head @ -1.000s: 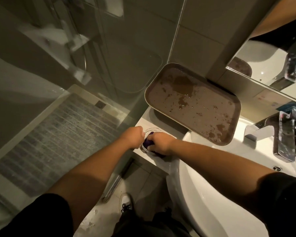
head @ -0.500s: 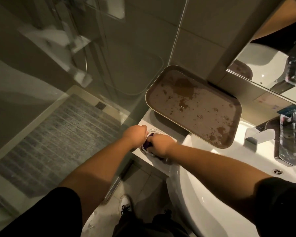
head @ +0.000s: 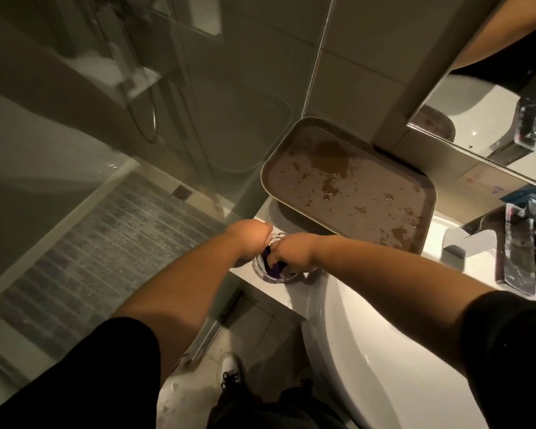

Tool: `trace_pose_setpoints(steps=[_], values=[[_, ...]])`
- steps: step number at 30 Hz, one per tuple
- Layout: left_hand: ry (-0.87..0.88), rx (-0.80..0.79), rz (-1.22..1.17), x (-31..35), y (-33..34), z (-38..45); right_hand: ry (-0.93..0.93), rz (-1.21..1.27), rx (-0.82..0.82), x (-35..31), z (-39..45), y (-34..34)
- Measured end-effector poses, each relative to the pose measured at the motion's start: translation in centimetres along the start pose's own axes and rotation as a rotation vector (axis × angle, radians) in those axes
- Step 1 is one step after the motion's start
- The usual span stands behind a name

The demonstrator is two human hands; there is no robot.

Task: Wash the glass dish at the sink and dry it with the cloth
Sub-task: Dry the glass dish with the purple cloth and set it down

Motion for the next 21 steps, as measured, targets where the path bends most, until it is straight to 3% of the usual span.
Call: trace_pose_setpoints(steps=[3,10,15,18,21], values=[[-0.019,0.043,0.028,-0.4,0.5,-0.3,0.057,0.094,0.094,-0.1,-0.2,0.3],[-0.205,0.105,-0.050,-0.3,1.6,-2.3,0.416,0.487,0.405,-1.2,1.2,1.6],[-0.311,0.131,-0.239,-0.9,1.9,-2.9,0.211,0.391,0.223,-0.9,0.9,0.2],[-0.215,0.133,-0.158,-0.6,0.8,-2.1,0.080,0.268,0.068,-0.6,0.4,-0.5],[-0.090,0.101,-0.026,0.0,0.2,-1.3,0.041,0.168,0.015,-0.3,0.4,-0.3]])
Point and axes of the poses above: each hand's wrist, its own z-axis towards the middle knuckle, its own y-axis out of the palm, x = y × z, the point moved 5 cm from there along z, towards the middle knuckle, and after that the axes turned 2 degrees about z, right-handed, at the moved point
